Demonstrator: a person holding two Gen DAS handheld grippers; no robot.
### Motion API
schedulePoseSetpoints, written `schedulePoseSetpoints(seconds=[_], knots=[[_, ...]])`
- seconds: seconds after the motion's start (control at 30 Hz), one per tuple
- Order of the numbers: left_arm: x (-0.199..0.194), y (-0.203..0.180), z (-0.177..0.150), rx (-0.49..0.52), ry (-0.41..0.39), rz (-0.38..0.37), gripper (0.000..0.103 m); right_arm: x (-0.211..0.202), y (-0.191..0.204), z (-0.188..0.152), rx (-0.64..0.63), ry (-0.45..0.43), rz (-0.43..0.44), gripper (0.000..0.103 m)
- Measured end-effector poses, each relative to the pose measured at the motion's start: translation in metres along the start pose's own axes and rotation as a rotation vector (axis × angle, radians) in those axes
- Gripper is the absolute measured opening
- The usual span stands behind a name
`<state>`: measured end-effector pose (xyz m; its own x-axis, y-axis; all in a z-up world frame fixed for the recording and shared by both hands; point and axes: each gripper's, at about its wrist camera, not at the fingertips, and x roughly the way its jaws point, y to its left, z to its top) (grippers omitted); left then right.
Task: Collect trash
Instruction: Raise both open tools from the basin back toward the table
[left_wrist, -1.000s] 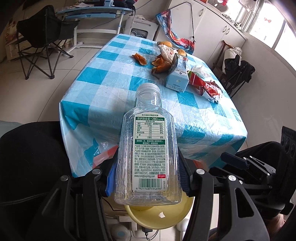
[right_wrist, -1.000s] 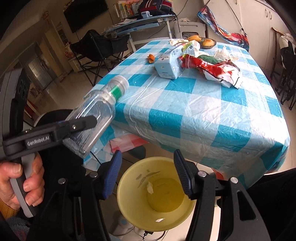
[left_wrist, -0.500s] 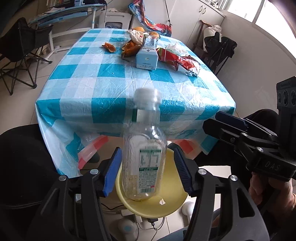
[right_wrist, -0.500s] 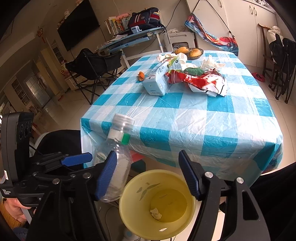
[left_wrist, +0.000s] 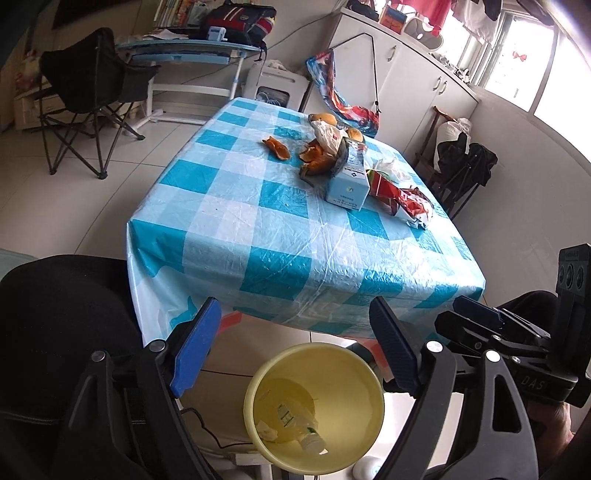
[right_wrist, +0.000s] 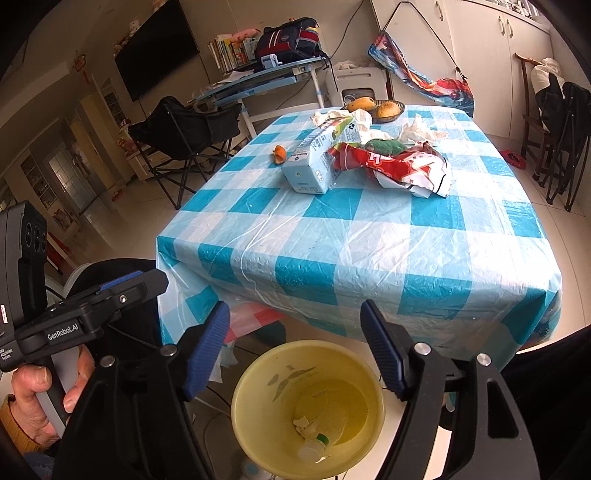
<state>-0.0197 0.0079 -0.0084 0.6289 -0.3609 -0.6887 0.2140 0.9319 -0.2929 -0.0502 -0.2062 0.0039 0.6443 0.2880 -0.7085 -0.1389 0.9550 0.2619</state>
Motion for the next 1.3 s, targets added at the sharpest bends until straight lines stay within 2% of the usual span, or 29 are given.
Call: schedulePoseSetpoints(seconds=[0.33, 1.3], knots=[[0.0022, 0.0009, 0.0023, 0.009, -0.032, 0.064, 0.086, 0.0036, 0.004, -0.0004, -0.025, 0.007, -0.014, 0.071], [0.0051, 0.0056, 0.0027, -0.014, -0.056, 0.09, 0.091, 0.005, 0.005, -0.0011, -0.035, 0.011, -0.021, 0.072]])
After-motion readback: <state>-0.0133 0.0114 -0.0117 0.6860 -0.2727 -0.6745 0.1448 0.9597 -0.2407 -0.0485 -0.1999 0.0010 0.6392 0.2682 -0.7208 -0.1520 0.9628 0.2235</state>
